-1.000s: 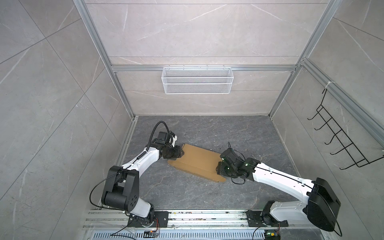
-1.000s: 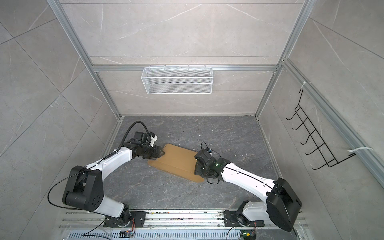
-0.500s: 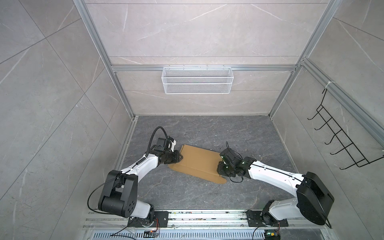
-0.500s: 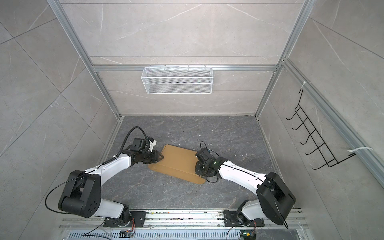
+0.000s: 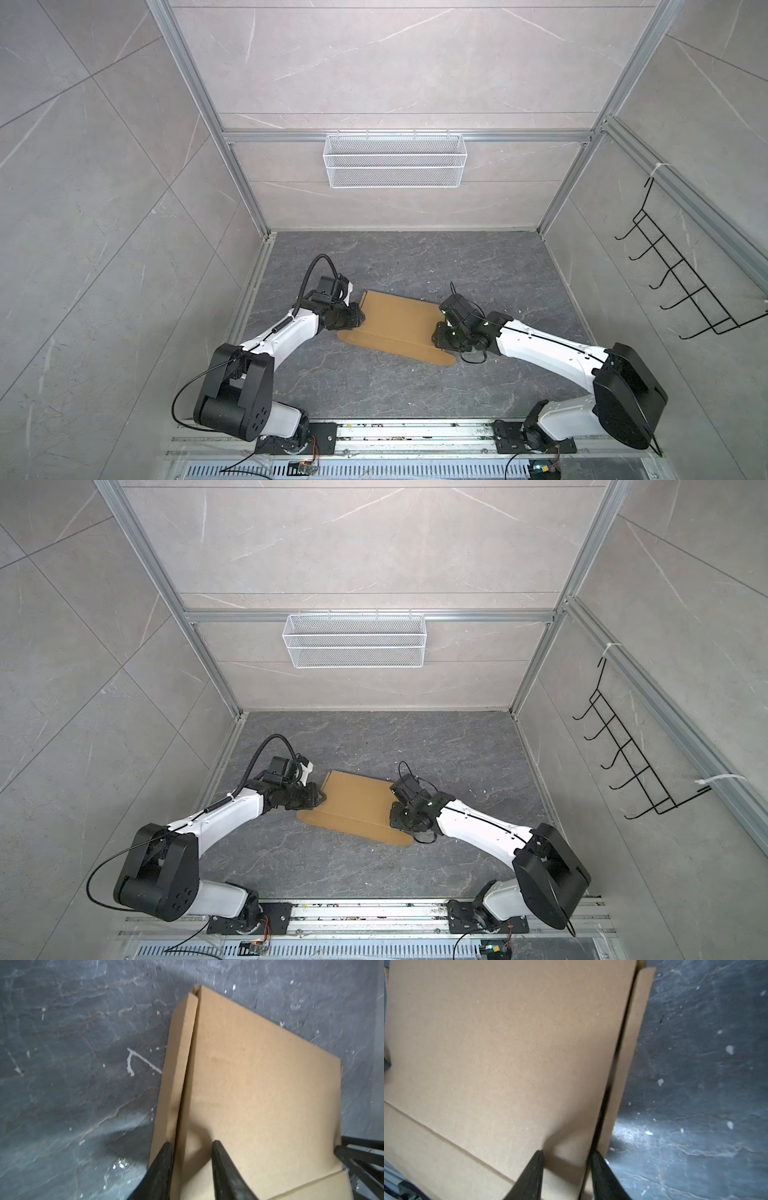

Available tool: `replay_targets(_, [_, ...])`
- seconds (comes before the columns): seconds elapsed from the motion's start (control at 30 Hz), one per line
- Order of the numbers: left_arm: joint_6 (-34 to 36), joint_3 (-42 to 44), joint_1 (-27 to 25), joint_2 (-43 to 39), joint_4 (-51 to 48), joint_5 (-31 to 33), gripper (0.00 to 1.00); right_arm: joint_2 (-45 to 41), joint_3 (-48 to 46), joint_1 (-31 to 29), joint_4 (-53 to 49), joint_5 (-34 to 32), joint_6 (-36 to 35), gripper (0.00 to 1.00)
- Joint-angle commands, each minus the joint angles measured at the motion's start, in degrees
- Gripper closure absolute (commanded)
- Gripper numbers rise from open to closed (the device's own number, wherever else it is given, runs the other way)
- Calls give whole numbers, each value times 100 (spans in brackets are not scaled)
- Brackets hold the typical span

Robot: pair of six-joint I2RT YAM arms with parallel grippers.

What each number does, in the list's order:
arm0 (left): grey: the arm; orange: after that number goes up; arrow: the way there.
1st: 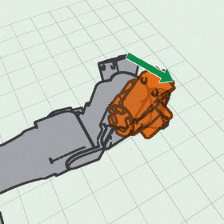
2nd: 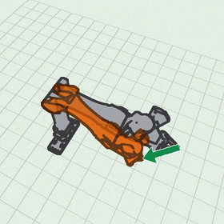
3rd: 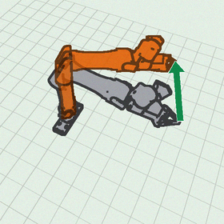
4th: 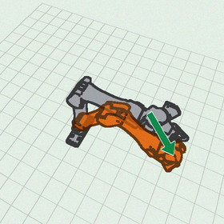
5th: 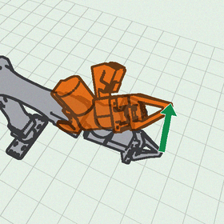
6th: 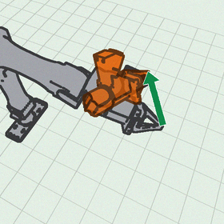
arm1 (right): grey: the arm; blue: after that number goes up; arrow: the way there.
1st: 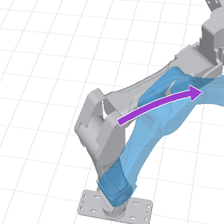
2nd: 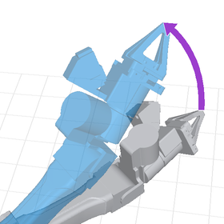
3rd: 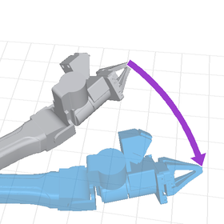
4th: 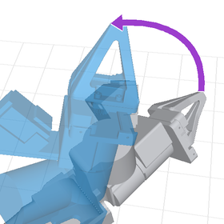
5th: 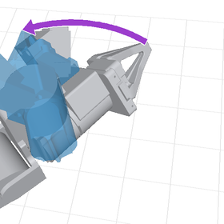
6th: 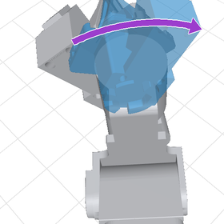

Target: Fold the paper box

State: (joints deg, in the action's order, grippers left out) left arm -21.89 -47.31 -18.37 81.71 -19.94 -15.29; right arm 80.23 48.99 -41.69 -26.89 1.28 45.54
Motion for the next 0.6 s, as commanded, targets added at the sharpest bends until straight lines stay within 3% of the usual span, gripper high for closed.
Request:
replay_targets(0.0, [143, -294, 106, -186, -480, 184, 55, -214, 211, 141, -638, -109, -396, 49])
replay_targets(0.23, [-216, -88, 305, 89, 291, -518, 44, -115, 32, 628, -273, 782, -834, 38])
replay_targets(0.37, [-430, 199, 301, 169, 679, -684, 46, 76, -168, 718, 161, 1139, -849, 41])
replay_targets(0.57, [-432, 391, 299, 143, 687, -374, 57, 275, -524, 867, 617, 1217, -845, 50])
